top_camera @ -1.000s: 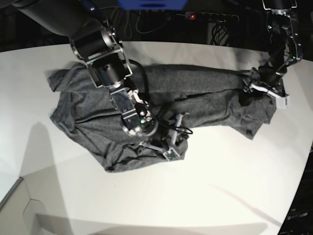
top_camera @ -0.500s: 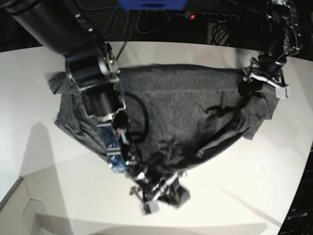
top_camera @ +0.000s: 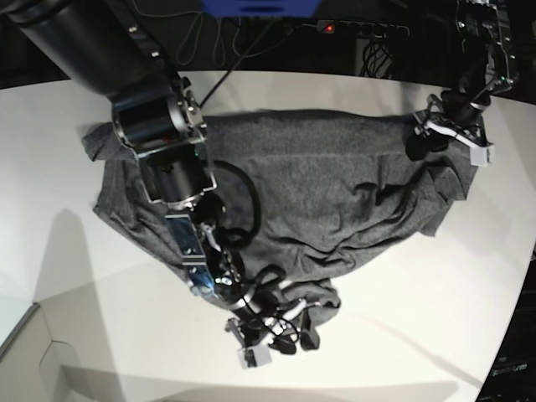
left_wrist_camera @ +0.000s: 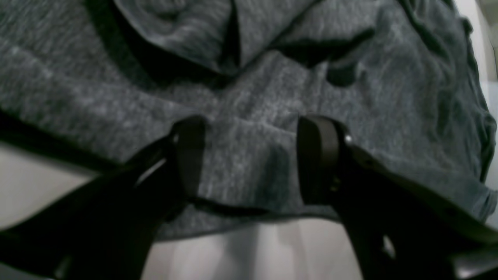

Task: Layout the t-shirt on the table in an organized manner, then fold the t-shirt properly
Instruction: 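Grasp the shirt edge with the right gripper and drag it outward, then move the left gripper onto the shirt body and grasp the fabric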

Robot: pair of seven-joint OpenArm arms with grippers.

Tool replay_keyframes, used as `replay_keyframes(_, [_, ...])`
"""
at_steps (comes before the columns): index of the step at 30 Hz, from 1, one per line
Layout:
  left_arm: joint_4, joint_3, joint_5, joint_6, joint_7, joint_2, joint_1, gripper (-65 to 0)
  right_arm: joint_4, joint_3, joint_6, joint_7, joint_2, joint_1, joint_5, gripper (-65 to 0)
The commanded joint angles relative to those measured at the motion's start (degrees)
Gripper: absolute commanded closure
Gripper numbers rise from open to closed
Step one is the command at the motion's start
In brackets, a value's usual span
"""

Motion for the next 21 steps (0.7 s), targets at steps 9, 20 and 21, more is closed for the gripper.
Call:
replay_keyframes(9, [13.52, -5.39, -0.71, -0.48, -1.53, 2.15, 2.04, -36.6, 12.92, -0.19, 0.76, -6.46, 0.01, -11.03, 0.91, -37.0])
replay_keyframes(20, [-2.13, -3.54, 5.89, -0.04, -0.91, 4.61, -14.4, -36.6, 34.02, 0.17, 0.76, -13.15, 10.03, -30.72, 0.74, -37.0])
replay_keyframes(21, [-3.53, -2.75, 5.98, -0.04, -0.91, 4.61, -15.37, -36.6, 34.28, 0.17, 0.76, -13.15, 10.82, -31.6, 0.74, -37.0])
